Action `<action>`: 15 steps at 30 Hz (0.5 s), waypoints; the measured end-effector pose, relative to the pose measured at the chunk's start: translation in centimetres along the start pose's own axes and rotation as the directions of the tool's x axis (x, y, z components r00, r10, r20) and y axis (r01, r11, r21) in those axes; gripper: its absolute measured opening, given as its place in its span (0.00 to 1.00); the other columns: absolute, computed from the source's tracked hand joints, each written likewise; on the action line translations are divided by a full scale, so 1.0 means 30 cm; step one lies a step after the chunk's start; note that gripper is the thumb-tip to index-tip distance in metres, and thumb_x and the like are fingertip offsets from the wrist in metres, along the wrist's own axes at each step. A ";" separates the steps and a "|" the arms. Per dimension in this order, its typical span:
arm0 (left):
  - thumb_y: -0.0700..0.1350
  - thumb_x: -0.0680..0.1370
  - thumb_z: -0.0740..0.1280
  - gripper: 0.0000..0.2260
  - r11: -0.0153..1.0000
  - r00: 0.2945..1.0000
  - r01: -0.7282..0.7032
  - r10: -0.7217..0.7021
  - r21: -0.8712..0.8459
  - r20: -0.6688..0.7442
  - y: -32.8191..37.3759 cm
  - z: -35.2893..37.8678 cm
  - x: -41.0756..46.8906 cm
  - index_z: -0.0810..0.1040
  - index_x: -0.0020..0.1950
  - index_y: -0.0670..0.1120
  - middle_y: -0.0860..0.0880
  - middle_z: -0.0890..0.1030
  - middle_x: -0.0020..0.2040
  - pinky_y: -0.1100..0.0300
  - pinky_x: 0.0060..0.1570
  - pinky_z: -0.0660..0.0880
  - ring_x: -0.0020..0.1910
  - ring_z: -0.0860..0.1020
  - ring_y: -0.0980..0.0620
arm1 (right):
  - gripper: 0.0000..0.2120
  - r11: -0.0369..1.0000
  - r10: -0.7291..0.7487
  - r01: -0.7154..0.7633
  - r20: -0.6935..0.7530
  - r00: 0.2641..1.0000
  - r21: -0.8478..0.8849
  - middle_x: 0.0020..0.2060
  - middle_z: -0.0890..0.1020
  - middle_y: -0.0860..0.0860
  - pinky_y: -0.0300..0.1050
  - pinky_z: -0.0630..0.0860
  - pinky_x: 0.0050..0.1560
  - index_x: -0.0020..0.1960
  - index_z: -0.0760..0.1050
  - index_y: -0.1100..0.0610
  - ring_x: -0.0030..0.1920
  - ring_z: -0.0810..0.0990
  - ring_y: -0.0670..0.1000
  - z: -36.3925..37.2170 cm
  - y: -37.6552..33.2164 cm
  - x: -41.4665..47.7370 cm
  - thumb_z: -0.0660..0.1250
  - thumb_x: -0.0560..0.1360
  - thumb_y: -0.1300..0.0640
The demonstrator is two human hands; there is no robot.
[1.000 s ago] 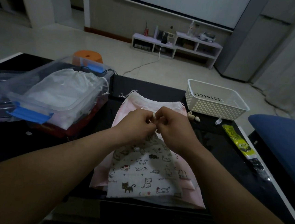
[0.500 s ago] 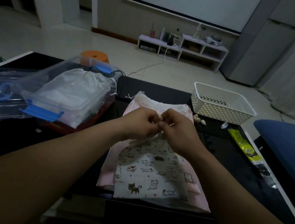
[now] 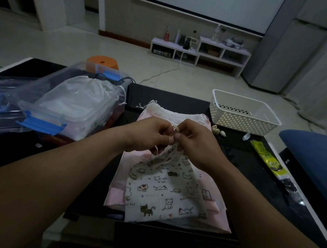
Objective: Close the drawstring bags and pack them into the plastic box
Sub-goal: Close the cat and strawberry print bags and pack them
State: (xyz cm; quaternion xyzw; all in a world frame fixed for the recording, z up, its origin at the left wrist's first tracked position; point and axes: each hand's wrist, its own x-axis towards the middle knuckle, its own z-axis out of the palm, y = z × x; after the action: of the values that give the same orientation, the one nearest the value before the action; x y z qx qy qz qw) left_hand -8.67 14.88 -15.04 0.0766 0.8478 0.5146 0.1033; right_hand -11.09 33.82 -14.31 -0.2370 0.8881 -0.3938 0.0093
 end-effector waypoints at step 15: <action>0.53 0.85 0.64 0.11 0.950 0.986 -0.081 0.121 0.302 -0.115 0.014 0.030 0.003 0.78 0.52 0.47 0.44 0.82 0.47 0.56 0.43 0.73 0.40 0.74 0.54 | 0.06 0.994 0.074 -0.074 0.009 0.997 0.084 0.39 0.75 0.49 0.44 0.68 0.37 0.52 0.73 0.58 0.37 0.70 0.47 0.003 -0.006 -0.003 0.61 0.84 0.56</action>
State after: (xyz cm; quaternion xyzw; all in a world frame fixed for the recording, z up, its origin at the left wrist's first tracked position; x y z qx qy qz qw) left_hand -8.51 15.86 -15.07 0.1003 0.9152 0.3902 0.0079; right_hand -10.93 33.70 -14.26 -0.2045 0.8787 -0.4297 0.0365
